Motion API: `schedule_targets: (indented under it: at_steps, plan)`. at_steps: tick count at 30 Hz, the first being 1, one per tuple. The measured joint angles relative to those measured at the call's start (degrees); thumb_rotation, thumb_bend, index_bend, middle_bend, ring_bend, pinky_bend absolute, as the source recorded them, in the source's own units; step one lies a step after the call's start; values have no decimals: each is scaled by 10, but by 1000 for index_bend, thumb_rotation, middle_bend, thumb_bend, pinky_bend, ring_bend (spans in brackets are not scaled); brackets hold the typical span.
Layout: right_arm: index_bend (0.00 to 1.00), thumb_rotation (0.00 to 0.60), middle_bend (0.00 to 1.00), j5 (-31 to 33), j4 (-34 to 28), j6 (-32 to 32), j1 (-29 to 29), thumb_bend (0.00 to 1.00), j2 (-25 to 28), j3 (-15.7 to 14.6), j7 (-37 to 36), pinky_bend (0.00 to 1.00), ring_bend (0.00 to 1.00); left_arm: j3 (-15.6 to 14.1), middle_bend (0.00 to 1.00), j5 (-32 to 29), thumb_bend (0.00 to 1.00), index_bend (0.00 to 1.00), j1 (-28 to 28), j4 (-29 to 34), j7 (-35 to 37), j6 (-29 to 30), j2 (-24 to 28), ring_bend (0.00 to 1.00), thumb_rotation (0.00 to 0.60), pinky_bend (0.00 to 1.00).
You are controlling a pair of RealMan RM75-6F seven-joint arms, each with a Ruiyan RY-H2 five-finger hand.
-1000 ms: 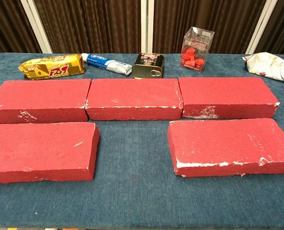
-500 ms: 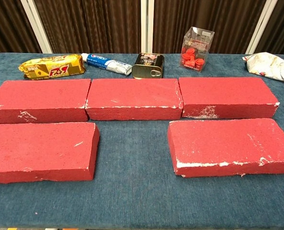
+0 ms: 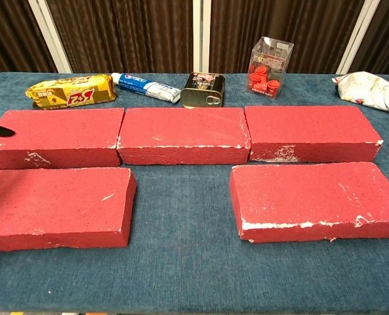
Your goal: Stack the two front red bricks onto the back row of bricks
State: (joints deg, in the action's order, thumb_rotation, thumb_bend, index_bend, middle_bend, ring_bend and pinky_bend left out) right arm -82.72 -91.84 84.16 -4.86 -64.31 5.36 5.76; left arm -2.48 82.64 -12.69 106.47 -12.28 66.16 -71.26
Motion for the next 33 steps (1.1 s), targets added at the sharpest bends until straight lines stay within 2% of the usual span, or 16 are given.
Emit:
schedule_targets:
  at_steps: [7,13,22,33]
  plan:
    - [0,600,0,3,11,-5,-2,0,-4,0,-6,0,0,14,0,-76,0,0,-18,30,-109,-10,-57,0,600,0]
    - [0,600,0,3,13,-5,-2,0,-2,1,-10,0,0,25,0,-143,0,0,-43,40,-154,-29,-84,0,600,0]
    - [0,600,0,3,11,-3,-2,0,-2,1,-8,0,0,27,0,-173,0,0,-74,28,-170,-56,-91,0,600,0]
    - [0,600,0,5,12,-2,-1,0,-5,1,-6,0,0,27,0,-208,0,0,-101,-2,-155,-78,-91,0,600,0]
